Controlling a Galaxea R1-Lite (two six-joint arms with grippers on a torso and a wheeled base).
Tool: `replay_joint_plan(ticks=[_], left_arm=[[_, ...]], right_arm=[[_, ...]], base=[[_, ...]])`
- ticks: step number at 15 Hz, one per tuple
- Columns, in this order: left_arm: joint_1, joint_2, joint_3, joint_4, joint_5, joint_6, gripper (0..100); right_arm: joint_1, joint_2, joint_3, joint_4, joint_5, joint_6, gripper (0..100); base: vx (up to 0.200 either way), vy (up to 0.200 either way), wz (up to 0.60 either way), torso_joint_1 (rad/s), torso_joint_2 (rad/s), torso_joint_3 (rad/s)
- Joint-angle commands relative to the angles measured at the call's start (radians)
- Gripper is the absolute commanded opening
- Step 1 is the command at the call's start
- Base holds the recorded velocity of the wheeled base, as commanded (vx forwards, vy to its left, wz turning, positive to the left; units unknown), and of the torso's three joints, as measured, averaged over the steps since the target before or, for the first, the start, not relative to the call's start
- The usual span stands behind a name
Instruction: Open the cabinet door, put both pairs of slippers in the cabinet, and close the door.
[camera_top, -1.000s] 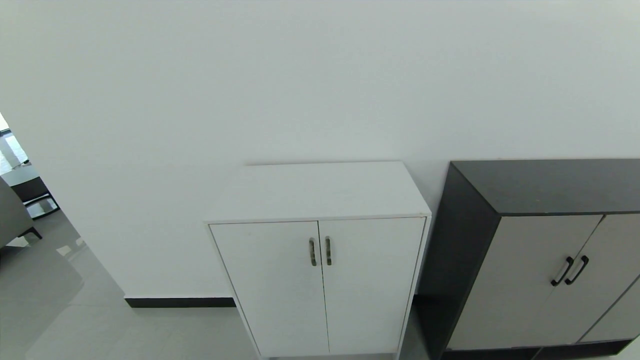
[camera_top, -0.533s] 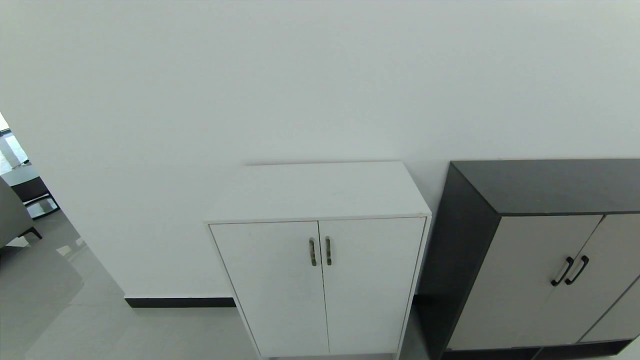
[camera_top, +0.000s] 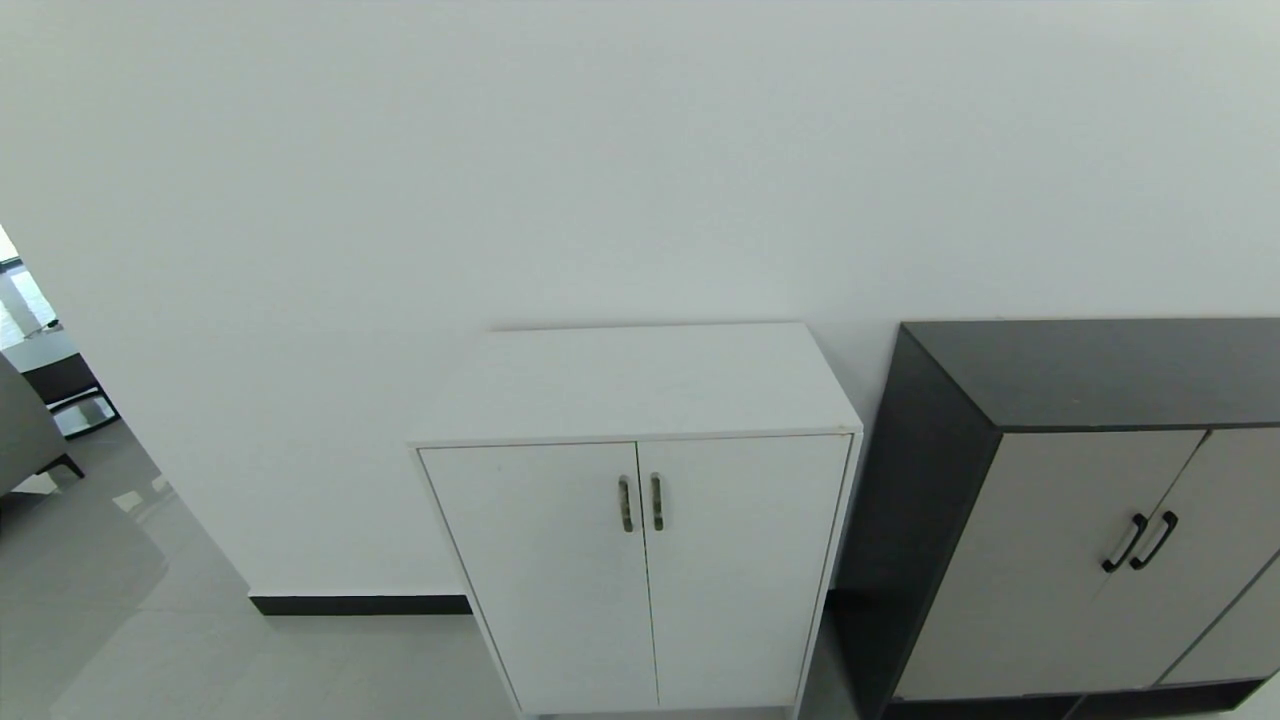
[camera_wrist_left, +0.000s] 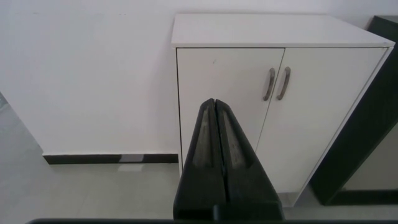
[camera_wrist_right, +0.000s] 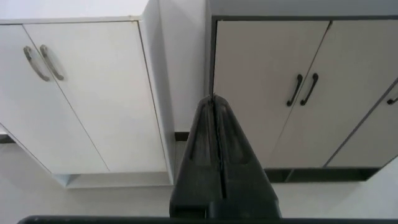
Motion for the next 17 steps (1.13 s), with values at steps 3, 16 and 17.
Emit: replay_joint_plan(ticks=[3,16,17], left_arm=[[0.002,0.001,0.0,0.0,0.0,0.001,0],[0.0,0.001,0.0,0.0,-0.001,0.004,0],[0.0,0.001,0.0,0.0,-0.001,0.003,0]], right_arm=[[-0.066,-0.089,-0.002,0.0,-0.001,-0.001,0],[-0.063,-0.092,0.001,0.0,-0.001,0.025,0],[-0.063,-0.092,0.001,0.0,-0.001,0.024,0]], base=[[0.0,0.0,0.0,0.0,0.0,0.0],[0.0,0.0,0.0,0.0,0.0,0.0],[0.0,0.0,0.0,0.0,0.0,0.0]])
